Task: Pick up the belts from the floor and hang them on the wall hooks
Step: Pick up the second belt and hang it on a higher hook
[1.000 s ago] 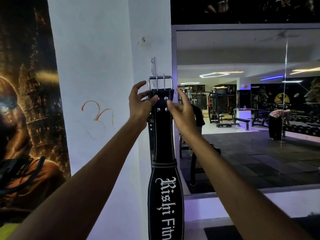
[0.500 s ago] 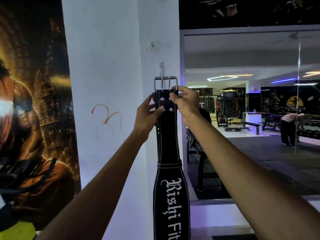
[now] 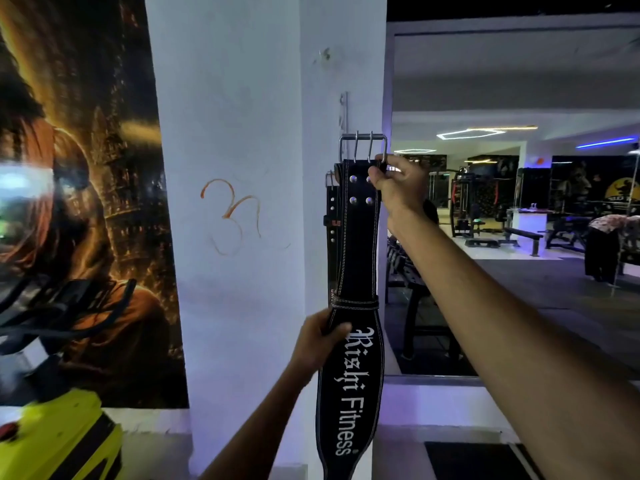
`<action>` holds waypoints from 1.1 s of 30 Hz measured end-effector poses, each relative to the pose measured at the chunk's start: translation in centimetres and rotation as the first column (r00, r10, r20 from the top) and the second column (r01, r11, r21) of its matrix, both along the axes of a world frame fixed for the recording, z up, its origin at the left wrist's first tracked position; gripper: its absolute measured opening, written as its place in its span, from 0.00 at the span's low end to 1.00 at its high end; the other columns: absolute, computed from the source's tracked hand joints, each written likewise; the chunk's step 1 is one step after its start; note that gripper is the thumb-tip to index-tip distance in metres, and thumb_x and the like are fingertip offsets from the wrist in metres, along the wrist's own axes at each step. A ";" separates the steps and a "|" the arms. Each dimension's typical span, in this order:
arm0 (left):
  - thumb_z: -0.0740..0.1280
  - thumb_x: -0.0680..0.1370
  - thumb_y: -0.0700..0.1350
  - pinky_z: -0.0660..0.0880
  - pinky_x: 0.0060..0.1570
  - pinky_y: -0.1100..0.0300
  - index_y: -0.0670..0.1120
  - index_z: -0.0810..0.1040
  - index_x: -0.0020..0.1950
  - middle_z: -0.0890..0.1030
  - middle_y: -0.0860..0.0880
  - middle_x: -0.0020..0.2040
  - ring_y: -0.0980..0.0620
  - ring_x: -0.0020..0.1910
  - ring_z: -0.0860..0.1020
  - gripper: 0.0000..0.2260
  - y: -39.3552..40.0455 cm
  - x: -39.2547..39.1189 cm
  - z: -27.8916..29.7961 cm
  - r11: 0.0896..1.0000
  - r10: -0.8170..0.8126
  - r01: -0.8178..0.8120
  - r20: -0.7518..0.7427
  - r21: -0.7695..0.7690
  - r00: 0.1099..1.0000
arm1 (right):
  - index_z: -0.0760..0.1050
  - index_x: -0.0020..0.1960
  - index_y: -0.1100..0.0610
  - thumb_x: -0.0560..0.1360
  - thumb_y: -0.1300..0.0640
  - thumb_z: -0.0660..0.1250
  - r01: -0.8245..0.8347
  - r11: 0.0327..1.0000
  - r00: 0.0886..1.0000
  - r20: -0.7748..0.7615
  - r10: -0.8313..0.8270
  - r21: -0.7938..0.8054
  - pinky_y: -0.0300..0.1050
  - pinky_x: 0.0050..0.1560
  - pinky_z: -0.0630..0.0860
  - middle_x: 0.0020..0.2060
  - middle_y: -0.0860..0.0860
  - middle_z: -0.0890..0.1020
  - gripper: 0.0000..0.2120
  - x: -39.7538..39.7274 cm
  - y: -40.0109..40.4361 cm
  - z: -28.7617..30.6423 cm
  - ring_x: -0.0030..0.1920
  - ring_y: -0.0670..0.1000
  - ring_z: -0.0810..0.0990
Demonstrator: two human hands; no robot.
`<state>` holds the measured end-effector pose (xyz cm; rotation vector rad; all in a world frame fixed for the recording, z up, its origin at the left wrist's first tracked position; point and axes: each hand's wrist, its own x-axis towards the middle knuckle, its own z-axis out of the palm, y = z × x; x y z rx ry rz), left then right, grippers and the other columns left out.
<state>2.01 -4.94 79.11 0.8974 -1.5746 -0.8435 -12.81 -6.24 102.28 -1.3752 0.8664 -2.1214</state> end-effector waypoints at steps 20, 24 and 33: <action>0.77 0.68 0.52 0.81 0.55 0.40 0.41 0.85 0.47 0.88 0.39 0.47 0.46 0.47 0.86 0.16 -2.0 1.2 -5.2 0.993 -0.063 0.033 0.268 0.117 0.961 | 0.79 0.59 0.63 0.72 0.70 0.71 -0.013 0.999 0.999 0.037 0.012 0.033 0.30 0.37 0.78 0.38 0.52 0.83 0.15 -2.3 0.5 -1.7 0.36 0.43 0.81; 0.76 0.70 0.58 0.75 0.42 0.50 0.39 0.79 0.41 0.79 0.45 0.37 0.51 0.38 0.75 0.21 -1.8 0.6 -1.3 0.998 0.002 -0.011 0.132 0.067 0.991 | 0.78 0.60 0.63 0.73 0.69 0.71 -0.028 0.997 0.999 0.033 0.025 0.067 0.24 0.31 0.73 0.39 0.53 0.82 0.16 -2.4 0.2 -2.8 0.36 0.41 0.80; 0.68 0.81 0.43 0.75 0.54 0.69 0.45 0.73 0.54 0.79 0.51 0.51 0.54 0.53 0.79 0.05 -1.4 -1.7 14.8 0.888 0.139 -0.223 -0.228 -0.402 0.964 | 0.75 0.60 0.58 0.72 0.68 0.72 -0.013 0.998 1.000 0.021 0.011 0.069 0.35 0.40 0.78 0.33 0.49 0.81 0.18 -1.3 0.5 -4.7 0.34 0.43 0.81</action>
